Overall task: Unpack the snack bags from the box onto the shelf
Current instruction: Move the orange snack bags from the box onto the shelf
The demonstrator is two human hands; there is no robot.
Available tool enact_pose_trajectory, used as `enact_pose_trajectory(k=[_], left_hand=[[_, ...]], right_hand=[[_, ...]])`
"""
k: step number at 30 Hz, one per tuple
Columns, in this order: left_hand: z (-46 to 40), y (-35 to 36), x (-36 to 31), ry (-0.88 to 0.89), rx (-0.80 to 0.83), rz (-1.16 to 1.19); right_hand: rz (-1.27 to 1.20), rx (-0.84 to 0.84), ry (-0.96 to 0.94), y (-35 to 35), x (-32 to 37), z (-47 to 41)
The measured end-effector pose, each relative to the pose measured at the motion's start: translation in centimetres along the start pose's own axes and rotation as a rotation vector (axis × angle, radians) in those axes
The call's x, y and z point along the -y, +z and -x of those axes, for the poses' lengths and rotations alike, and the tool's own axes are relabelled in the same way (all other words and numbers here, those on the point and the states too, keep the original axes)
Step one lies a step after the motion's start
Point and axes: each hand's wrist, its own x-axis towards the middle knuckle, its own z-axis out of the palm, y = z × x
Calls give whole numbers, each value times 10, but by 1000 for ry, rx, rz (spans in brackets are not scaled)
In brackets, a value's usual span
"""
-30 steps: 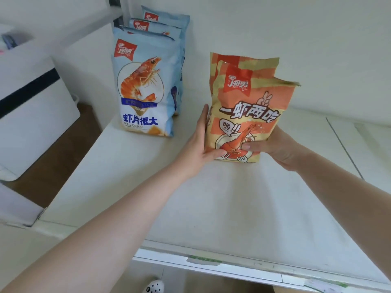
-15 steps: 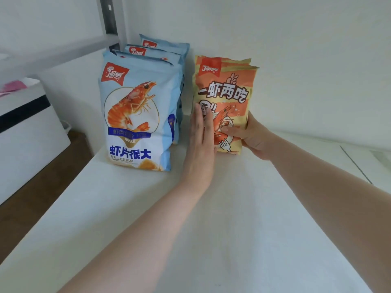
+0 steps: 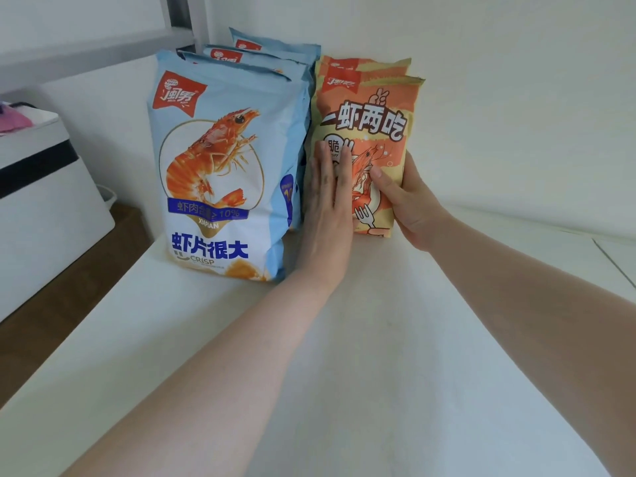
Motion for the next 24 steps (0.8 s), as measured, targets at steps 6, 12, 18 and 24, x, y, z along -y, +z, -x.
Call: enact_pose_trajectory(k=[6, 12, 18, 24], left_hand=[[-11, 7, 3, -27, -43, 80], [-12, 2, 0, -53, -17, 157], [-14, 8, 0, -52, -30, 105], [-16, 15, 4, -135, 2, 1]], right_hand=[[33, -21, -84, -3, -9, 2], [110, 18, -69, -10, -16, 9], [37, -149, -2, 9, 0, 0], [92, -281, 2, 16, 22, -12]])
